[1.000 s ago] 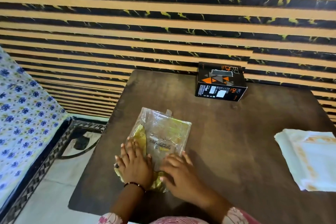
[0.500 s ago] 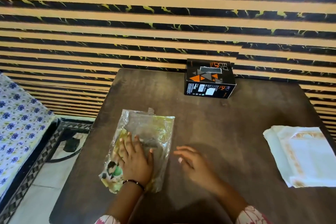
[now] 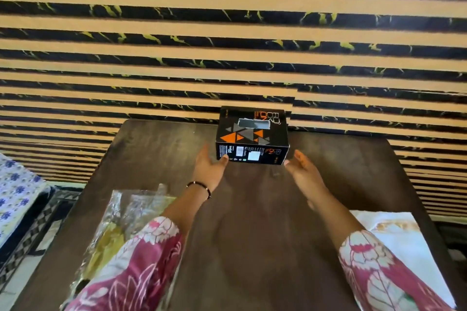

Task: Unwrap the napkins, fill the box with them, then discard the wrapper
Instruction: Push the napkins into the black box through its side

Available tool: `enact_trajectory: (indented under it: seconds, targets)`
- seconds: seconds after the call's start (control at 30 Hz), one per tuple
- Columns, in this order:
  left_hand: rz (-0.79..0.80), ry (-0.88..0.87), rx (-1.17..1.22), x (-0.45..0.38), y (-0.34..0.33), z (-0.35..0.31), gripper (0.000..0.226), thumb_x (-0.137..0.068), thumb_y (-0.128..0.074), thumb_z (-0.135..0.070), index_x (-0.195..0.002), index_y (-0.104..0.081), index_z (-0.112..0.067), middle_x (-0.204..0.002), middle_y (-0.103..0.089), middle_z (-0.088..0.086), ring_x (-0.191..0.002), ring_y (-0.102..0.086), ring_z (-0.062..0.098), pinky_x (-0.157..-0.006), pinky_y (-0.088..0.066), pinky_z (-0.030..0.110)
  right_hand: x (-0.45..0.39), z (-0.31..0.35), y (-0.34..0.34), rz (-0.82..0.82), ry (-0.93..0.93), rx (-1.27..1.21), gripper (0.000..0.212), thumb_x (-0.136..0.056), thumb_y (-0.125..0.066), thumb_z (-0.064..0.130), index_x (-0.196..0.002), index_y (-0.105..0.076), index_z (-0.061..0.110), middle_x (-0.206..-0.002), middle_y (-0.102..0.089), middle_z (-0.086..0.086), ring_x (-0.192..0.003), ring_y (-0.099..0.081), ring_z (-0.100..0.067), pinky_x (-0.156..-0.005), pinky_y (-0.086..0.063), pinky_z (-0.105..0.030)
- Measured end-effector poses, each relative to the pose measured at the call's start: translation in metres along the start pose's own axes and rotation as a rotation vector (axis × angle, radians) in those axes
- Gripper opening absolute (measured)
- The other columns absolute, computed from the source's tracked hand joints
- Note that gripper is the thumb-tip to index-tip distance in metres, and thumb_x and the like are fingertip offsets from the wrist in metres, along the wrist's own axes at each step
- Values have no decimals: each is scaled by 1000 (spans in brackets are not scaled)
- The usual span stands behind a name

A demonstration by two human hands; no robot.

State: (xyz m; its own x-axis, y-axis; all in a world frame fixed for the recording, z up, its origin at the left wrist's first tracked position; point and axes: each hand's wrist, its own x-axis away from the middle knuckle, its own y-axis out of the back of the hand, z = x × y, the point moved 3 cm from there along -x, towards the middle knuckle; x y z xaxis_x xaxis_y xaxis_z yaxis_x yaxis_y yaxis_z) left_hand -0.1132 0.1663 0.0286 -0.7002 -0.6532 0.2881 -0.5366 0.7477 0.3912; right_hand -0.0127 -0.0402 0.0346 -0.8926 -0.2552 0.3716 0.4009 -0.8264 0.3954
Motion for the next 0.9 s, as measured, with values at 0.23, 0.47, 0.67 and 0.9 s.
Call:
enact_trajectory:
  seconds: [0.23,0.47,0.67,0.9]
  targets:
    - [3,-15,86,-15,-21,-6,43,-86,-59,-14,-125,-41,-16,-118,-58,3,-105,-53,18,-88,-40,31,-31,9,-1,145,22,-172,49,-95,-39,4,-141,-31,19,-146,-40,-4,-132,-38,-21,-102,-29,-32]
    - [-32,-106,71,41,-17,12,48,-85,-60,-7,-128,-42,-14,-111,-44,-13,-106,-38,3,-90,-30,22,24,-13,1,105,-35,-217,46,-90,-43,3,-127,-45,30,-133,-51,3,-119,-49,-22,-100,-39,-42]
    - [0,-114,20,115,5,62,56,-84,-63,-12,-133,-36,-16,-130,-42,-5,-124,-35,10,-107,-31,32,124,-44,4,179,-75,-316,38,-92,-43,1,-104,-48,36,-98,-54,22,-99,-51,-7,-93,-37,-36]
    - [84,-86,8,186,55,108,14,-89,-57,-20,-103,-60,-21,-96,-66,-6,-88,-62,11,-79,-48,29,198,-104,22,210,-64,-228,32,-92,-48,4,-106,-58,31,-110,-61,10,-104,-57,-10,-86,-42,-32]
